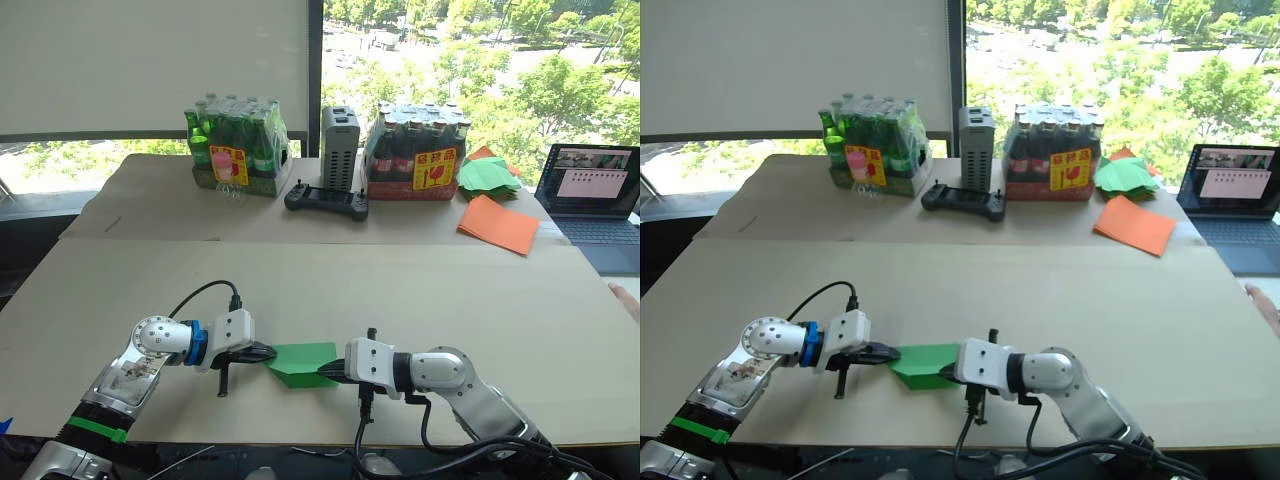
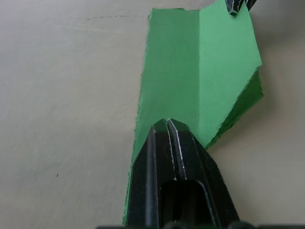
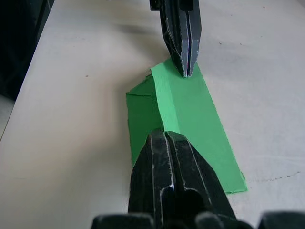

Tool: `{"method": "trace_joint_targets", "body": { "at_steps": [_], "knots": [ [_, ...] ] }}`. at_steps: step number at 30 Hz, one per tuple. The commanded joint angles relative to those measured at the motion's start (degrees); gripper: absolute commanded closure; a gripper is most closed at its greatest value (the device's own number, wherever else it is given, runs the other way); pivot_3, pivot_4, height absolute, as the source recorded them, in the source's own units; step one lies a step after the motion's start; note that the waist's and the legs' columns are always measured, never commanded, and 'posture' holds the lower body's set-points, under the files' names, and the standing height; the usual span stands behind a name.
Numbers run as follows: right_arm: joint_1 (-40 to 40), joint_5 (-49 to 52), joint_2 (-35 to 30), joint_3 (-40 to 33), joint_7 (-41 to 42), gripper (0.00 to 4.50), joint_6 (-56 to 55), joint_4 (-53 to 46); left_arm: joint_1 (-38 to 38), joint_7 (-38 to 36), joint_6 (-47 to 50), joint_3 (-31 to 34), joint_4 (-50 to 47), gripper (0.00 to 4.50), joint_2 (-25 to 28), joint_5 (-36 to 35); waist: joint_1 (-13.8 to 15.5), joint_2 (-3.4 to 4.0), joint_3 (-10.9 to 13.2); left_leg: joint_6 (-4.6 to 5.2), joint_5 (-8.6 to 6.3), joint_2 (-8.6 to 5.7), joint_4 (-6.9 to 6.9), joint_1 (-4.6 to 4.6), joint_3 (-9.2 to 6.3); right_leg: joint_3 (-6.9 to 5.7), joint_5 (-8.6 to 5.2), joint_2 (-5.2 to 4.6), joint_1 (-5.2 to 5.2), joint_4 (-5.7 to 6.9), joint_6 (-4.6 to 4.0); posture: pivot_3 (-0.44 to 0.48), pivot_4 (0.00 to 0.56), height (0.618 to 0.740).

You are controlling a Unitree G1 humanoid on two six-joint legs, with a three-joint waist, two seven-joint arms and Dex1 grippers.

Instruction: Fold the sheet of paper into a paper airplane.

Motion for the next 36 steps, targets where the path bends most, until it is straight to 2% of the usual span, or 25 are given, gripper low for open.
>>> {"method": "trace_joint_targets", "body": {
  "at_steps": [1, 8, 18, 27, 32, 36],
  "knots": [
    [-0.5, -0.2, 0.4, -0.4, 0.1, 4.48, -1.6, -0.4, 1.2, -0.1, 1.0, -0.3, -0.1, 4.50, 1.0, 1.2, 0.0, 0.00, 0.0, 0.00, 0.00, 0.00, 0.00, 0.00, 0.00, 0.00, 0.00, 0.00, 0.00, 0.00, 0.00, 0.000, 0.150, 0.740],
    [-3.3, 3.8, 2.3, -2.3, 1.7, 4.48, 4.6, -1.3, 1.2, 0.0, 0.8, -0.4, -0.3, 4.50, 1.0, 1.3, -0.2, 0.00, 0.0, 0.00, 0.00, 0.01, 0.00, 0.02, 0.00, 0.01, 0.00, 0.01, 0.00, 0.02, -0.01, 0.000, 0.150, 0.740],
    [-9.1, 2.5, 3.7, -1.0, 2.2, 4.48, 14.0, 4.8, 1.5, 0.1, 0.9, -0.5, -0.8, 4.50, 0.9, 1.2, 0.0, 0.00, 0.0, 0.00, 0.00, 0.01, 0.00, 0.03, 0.00, 0.01, 0.01, 0.00, 0.00, 0.03, -0.01, 0.000, 0.150, 0.740],
    [-9.5, 0.7, 6.0, 1.4, 0.6, 4.48, 17.9, 9.4, 2.0, 0.7, 2.2, 1.3, -2.7, 4.50, 1.9, 0.5, -0.2, 0.01, 0.0, 0.00, 0.00, 0.01, 0.00, 0.05, 0.00, 0.01, 0.01, 0.01, 0.01, 0.03, -0.01, 0.000, 0.150, 0.740],
    [-9.4, 0.2, 6.5, 1.6, 0.1, 4.48, 17.8, 10.4, -0.9, 0.7, 5.5, 4.3, -4.7, 4.50, 2.2, -2.7, -0.3, 0.01, 0.0, 0.00, 0.00, 0.03, 0.00, 0.12, 0.00, 0.01, 0.00, 0.03, 0.04, 0.11, -0.01, 0.000, 0.150, 0.740],
    [-9.4, -0.2, 6.6, 1.9, 0.1, 4.48, 17.6, 10.8, -4.0, -1.1, 14.0, 6.6, -9.8, 4.50, 2.0, -9.6, -0.3, -0.01, 0.0, 0.00, 0.00, 0.03, 0.00, 0.12, -0.02, 0.00, 0.00, 0.04, 0.03, 0.14, -0.01, 0.000, 0.150, 0.740]
  ]
}}
